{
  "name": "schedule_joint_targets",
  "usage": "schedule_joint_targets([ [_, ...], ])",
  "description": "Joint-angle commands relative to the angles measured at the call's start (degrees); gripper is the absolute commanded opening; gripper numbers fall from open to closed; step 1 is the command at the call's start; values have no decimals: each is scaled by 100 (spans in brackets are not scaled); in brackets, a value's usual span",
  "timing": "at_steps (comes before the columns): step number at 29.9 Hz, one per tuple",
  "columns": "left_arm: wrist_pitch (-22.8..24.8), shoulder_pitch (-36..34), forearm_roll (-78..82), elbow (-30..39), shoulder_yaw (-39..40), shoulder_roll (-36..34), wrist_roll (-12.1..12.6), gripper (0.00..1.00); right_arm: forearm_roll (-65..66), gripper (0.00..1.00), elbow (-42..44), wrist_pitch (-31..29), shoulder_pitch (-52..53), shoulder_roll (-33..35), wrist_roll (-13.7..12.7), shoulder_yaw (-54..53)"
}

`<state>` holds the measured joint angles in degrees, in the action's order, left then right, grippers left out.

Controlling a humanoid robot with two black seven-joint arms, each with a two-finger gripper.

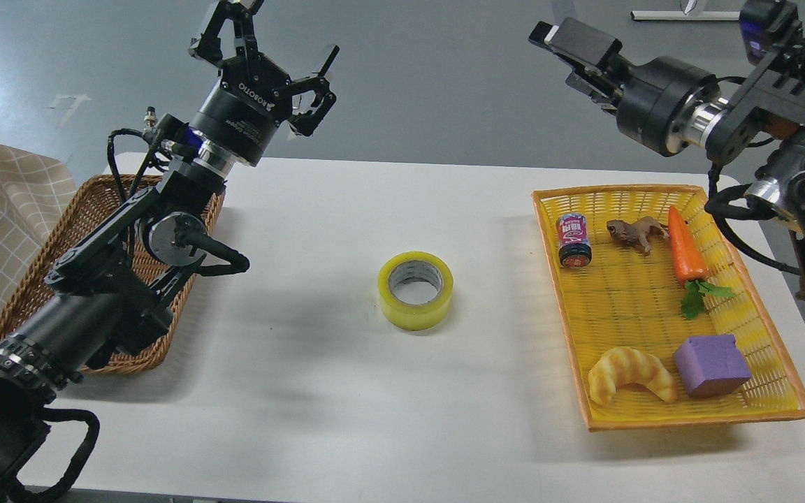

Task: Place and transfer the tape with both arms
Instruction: 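Release the tape roll and withdraw the right gripper upward, then reach the left gripper toward the tape roll on the table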

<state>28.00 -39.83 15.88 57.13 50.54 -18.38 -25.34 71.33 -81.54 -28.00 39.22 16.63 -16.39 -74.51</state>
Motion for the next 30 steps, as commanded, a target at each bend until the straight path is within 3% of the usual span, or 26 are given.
schedule_joint_targets([
  [1, 0, 1, 3, 0, 0, -42, 3, 98, -655, 100, 41, 0, -327, -116, -13, -571],
  [6, 0, 1, 64, -9, -18, -95, 21, 98, -1435, 100, 94, 0, -582, -836, 5, -1774],
  [10, 0, 2, 73, 0, -18, -95, 21, 98, -1998, 100, 278, 0, -652, -1030, 13, -2285],
  [17, 0, -7, 134, 0, -18, -95, 21, 98, -2642, 100, 963, 0, -609, -1066, -66, -2313],
  [30, 0, -7, 723, 0, -26, -42, 3, 98, -4171, 100, 1061, 0, -899, -1663, -66, -2313],
])
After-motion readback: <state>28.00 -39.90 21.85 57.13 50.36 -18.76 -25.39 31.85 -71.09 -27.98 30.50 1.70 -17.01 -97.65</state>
